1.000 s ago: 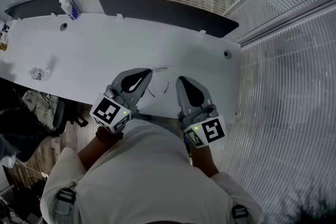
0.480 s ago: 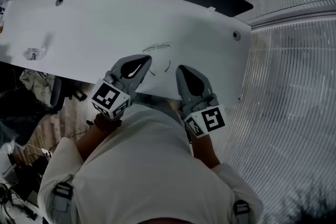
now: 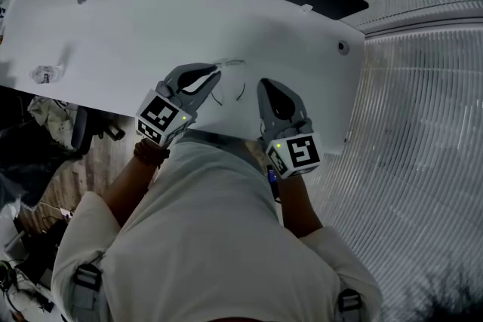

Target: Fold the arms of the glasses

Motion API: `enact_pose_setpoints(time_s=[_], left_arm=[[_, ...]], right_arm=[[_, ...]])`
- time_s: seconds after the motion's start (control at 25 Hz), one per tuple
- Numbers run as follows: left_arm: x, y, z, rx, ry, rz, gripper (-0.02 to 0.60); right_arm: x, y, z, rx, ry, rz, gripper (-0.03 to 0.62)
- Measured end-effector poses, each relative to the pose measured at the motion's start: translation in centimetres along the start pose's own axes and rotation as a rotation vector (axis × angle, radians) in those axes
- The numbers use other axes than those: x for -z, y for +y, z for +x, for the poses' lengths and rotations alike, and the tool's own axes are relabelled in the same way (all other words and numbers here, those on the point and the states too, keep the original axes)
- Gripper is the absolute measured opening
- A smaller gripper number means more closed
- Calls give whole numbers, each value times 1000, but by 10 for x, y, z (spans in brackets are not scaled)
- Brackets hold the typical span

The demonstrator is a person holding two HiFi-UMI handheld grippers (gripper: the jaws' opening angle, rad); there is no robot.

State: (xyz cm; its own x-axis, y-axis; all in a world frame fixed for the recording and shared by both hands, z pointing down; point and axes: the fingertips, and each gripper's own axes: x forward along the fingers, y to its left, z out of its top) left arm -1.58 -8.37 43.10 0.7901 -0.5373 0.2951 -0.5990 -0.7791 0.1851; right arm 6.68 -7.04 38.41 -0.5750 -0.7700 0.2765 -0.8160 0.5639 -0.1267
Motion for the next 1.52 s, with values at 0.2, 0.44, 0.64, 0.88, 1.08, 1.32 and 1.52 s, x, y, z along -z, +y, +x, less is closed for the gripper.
enact_pose_setpoints(time_s=[0.2, 0.44, 0.64, 0.88, 1.08, 1.32, 1.52], left_arm=[[40, 25, 20, -14, 96, 83, 43], [100, 41, 43, 2, 270, 141, 66], [157, 51, 60, 41, 399, 157, 81], [202, 66, 80, 47, 495, 172, 84], [223, 70, 91, 66, 543, 169, 95], [237, 77, 92, 69, 563, 150, 84], [246, 77, 91, 69, 578, 151, 61]], right_arm=[[46, -22, 21, 35, 102, -22, 2], [101, -45, 38, 48, 223, -20, 2], [151, -60, 55, 63, 336, -86, 2], [206, -78, 76, 84, 455, -60, 2], [242, -83, 87, 84, 528, -26, 2], [267, -85, 95, 69, 593, -20, 2], [283, -84, 97, 47, 639, -17, 2]])
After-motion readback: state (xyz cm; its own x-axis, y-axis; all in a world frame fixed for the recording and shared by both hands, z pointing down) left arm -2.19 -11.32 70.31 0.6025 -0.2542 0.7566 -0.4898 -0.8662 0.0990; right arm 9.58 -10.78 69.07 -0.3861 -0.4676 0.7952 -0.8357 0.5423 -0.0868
